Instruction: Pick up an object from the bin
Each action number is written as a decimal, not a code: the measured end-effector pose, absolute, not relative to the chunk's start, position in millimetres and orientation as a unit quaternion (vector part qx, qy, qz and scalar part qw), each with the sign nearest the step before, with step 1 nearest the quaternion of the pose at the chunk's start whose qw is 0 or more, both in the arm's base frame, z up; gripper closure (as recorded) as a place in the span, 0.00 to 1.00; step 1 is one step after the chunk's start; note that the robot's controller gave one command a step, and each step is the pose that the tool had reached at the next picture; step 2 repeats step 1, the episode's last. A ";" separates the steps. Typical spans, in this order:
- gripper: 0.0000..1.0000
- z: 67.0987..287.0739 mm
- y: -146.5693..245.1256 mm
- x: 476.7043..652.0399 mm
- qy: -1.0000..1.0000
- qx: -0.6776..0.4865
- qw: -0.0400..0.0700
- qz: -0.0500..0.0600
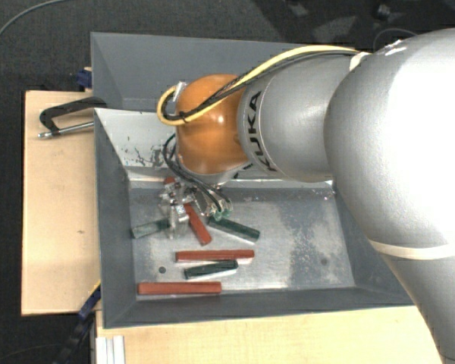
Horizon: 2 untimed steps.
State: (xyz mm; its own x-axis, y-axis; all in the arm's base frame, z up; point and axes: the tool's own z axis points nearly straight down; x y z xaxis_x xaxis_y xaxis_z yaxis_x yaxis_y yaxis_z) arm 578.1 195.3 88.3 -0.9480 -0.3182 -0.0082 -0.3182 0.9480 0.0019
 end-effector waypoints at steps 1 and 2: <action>1.00 136.6 196.8 580.8 0.987 -0.161 0.006 0.002; 1.00 136.6 196.8 580.8 0.987 -0.161 0.006 0.002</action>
Offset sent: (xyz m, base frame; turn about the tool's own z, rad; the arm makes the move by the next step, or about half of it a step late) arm 0.0001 0.0000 0.0436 0.0000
